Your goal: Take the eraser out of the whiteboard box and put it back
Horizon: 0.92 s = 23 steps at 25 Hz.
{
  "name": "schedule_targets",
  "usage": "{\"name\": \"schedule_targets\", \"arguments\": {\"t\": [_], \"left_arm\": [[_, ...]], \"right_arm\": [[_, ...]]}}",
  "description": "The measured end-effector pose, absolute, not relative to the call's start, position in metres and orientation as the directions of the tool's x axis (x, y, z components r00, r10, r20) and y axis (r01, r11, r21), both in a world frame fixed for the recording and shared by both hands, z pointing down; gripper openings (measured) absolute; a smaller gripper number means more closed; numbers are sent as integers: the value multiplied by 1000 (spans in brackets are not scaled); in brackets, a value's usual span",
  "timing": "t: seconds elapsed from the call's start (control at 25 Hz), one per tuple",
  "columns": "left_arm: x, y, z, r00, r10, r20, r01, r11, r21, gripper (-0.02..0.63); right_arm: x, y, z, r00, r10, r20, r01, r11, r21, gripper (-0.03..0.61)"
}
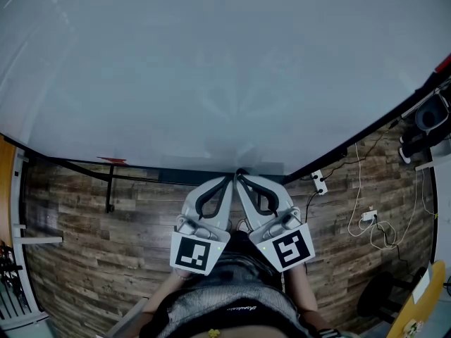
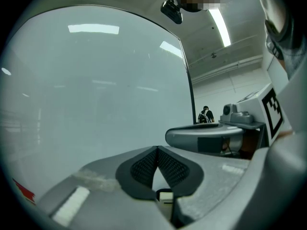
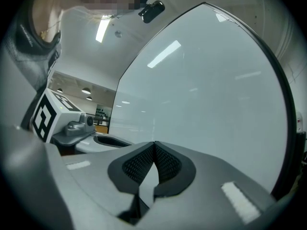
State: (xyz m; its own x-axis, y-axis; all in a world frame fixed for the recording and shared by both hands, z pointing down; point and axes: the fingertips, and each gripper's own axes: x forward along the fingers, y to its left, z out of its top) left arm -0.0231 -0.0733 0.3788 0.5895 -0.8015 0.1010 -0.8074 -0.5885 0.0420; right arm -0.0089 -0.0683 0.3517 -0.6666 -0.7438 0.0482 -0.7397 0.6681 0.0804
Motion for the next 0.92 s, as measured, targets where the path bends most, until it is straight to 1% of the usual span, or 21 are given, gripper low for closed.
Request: {"name": "schedule_targets", "arguments": {"t": [0.92], "left_arm": [[-25,-67,380,593,-797,112,-804,-593,41,0]], "right_arm": [[-15,-61,351,-675,-735,60,-730,678,92,0]]}}
